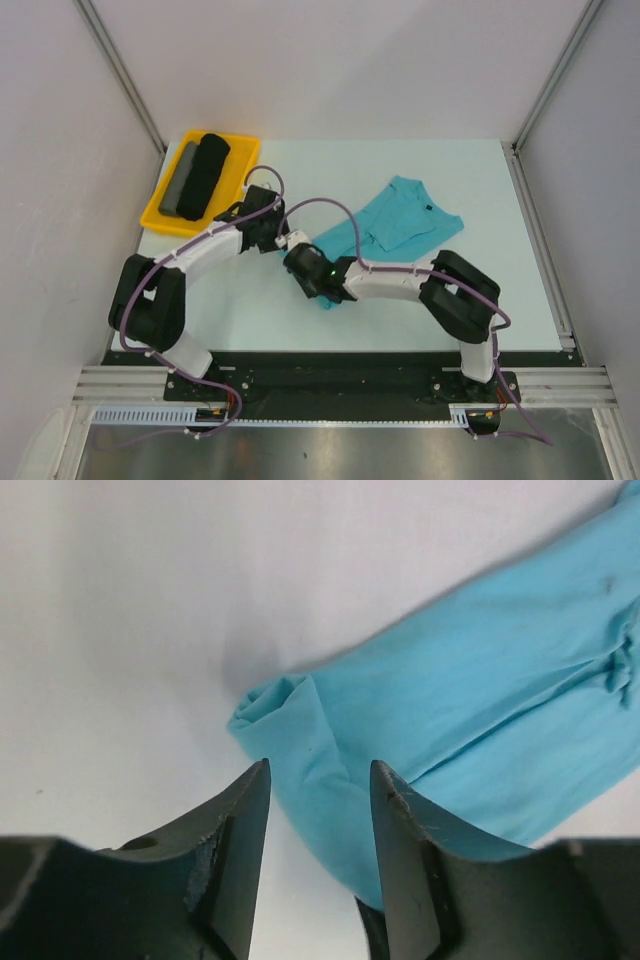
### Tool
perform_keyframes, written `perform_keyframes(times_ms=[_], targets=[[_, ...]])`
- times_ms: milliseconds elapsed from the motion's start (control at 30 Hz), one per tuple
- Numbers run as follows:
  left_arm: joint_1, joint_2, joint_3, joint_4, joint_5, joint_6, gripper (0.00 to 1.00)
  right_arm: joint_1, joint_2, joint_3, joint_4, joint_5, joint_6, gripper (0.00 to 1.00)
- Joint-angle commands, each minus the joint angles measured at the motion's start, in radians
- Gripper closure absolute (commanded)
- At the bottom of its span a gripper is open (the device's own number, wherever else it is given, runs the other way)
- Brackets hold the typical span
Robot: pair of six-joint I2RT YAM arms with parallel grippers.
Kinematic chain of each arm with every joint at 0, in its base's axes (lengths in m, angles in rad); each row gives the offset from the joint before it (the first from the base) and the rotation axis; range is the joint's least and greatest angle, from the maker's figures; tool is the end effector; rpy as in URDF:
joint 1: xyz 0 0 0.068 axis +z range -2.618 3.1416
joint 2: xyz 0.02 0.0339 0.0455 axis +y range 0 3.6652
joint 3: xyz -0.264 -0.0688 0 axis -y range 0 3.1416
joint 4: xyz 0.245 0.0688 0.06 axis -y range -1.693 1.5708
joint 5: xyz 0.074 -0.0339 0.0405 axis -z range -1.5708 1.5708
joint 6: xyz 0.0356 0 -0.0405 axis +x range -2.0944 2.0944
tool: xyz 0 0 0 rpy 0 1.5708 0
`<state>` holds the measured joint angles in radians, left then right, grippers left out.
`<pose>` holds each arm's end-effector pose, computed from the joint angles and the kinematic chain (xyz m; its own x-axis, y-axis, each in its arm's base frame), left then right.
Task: Roll the t-shirts
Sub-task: Roll the T-shirt to the center of the board.
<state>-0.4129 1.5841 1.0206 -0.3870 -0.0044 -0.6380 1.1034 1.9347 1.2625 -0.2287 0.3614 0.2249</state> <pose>0.2990 -0.1308 0.2082 -0.8363 -0.2839 -0.4691 -0.1235 0.9311 -0.3433 0.1958 0.3600 0.1705 -0.5085 -0.5445 -0.6671 -0.6389 0.7580 -0.1317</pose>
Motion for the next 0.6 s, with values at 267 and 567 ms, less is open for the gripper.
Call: perform_keyframes(times_ms=[267, 567], targets=[[0.017, -0.159, -0.092, 0.101, 0.142, -0.052, 0.57, -0.258, -0.028, -0.086, 0.028, -0.515, 0.293, 0.78], [0.008, -0.154, -0.237, 0.295, 0.205, -0.117, 0.64, -0.3, -0.036, -0.143, 0.094, -0.608, 0.364, 0.78]])
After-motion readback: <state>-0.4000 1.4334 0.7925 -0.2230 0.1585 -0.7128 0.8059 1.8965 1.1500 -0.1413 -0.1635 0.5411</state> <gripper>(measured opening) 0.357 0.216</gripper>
